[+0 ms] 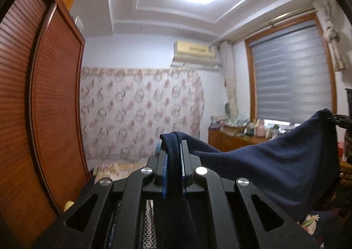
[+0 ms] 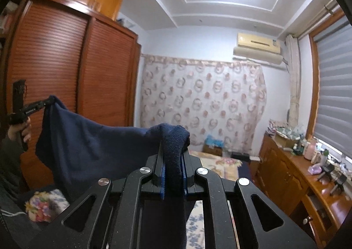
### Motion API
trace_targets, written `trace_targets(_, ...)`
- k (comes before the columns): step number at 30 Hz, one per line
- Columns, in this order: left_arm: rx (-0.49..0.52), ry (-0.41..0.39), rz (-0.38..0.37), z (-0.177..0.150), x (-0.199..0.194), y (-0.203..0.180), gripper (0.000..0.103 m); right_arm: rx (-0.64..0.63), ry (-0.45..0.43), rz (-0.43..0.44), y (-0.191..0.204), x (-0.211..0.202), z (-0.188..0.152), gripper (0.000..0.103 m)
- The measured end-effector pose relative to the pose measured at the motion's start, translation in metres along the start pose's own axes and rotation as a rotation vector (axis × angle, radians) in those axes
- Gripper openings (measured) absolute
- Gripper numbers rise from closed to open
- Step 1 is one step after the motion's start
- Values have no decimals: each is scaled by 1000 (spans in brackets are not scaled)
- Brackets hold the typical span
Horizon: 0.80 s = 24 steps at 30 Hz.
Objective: Fold small clothes
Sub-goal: 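Lift the shirt with both grippers and swing it up off the bed, then lay the shirt down flat with both grippers and open them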
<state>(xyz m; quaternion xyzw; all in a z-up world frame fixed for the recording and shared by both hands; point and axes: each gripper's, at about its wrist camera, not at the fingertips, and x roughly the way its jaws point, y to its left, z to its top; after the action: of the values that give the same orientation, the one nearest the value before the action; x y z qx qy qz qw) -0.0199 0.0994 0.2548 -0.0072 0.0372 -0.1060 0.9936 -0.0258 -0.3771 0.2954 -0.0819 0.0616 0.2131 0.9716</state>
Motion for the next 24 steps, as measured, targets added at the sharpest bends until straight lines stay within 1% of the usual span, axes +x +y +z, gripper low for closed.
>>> trace_targets(2, -15, 63, 5, -19, 41, 6, 6, -3, 48, -31, -13, 25, -10, 8)
trace_targets(3, -12, 83, 13, -27, 54, 4, 6, 1, 77, -40, -23, 42, -19, 8)
trace_targets(5, 5, 146, 33, -56, 99, 5, 6, 9, 139, -38, -39, 79, -43, 8)
trace_targets(6, 10, 167, 35, -67, 113, 1, 6, 16, 183, -39, -47, 102, -61, 8)
trace_targets(9, 24, 260, 41, -114, 178, -1, 6, 38, 287, -31, -67, 166, -117, 8)
trace_targets(10, 37, 298, 45, -134, 205, -1, 6, 46, 314, -29, -73, 185, -135, 8)
trace_targets(11, 49, 336, 55, -151, 226, -4, 6, 55, 352, -29, -80, 212, -159, 8)
trace_targets(13, 64, 402, 61, -173, 259, -12, 6, 62, 400, -32, -91, 245, -190, 8)
trace_targets(14, 74, 447, 62, -190, 281, -15, 6, 78, 431, -30, -98, 266, -206, 8)
trace_targets(16, 96, 486, 74, -206, 303, -25, 6, 92, 492, -38, -110, 303, -236, 8)
trace_targets(17, 104, 499, 81, -212, 312, -29, 6, 97, 509, -47, -114, 315, -247, 8)
trace_targets(21, 102, 543, 85, -218, 330, -37, 6, 171, 560, -51, -133, 343, -269, 9)
trace_targets(24, 87, 567, 67, -220, 334, -37, 8, 184, 574, -57, -138, 351, -272, 10)
